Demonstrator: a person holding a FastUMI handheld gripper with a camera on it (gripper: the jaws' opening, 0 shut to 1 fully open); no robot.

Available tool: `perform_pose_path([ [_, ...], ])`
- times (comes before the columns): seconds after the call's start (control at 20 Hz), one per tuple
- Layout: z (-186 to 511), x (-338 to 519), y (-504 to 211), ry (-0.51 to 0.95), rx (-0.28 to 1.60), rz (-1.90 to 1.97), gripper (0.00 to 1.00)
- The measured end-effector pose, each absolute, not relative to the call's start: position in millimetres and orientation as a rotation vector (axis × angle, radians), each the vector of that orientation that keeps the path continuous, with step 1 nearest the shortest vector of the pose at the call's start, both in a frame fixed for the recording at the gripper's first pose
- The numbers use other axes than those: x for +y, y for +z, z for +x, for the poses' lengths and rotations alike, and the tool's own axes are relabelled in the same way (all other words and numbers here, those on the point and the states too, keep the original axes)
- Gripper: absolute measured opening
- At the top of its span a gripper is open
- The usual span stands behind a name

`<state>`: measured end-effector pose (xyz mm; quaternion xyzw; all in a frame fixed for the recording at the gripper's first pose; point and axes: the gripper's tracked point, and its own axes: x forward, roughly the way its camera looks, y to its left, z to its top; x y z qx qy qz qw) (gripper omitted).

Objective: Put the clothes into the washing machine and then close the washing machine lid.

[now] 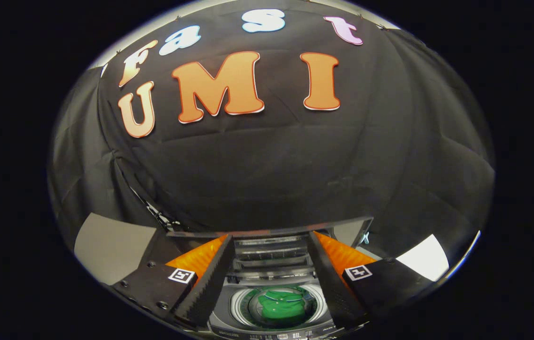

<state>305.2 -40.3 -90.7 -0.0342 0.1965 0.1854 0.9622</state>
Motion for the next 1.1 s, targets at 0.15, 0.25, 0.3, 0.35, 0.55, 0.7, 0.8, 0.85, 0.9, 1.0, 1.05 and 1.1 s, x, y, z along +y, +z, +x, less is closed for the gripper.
perform_pose_path([
  [0.15,303,-22,-72,0.380,0.376,-0.071,0.99],
  [0.25,315,-15,-73,0.379,0.373,-0.076,0.99],
  [0.3,321,-11,-76,0.379,0.378,-0.077,0.99],
  [0.35,326,-7,-78,0.381,0.383,-0.078,0.99],
  [0.55,349,5,-90,0.387,0.396,-0.086,0.99],
  [0.7,365,13,-101,0.393,0.407,-0.097,0.99],
  [0.8,374,13,-114,0.386,0.428,-0.124,1.00],
  [0.85,375,15,-119,0.388,0.439,-0.131,1.00],
  [0.9,376,18,-123,0.394,0.445,-0.134,1.00],
  [1.0,376,21,-135,0.401,0.468,-0.148,1.00],
  [1.05,374,21,-142,0.401,0.487,-0.156,1.00],
  [1.1,373,25,-145,0.410,0.483,-0.145,1.00],
])
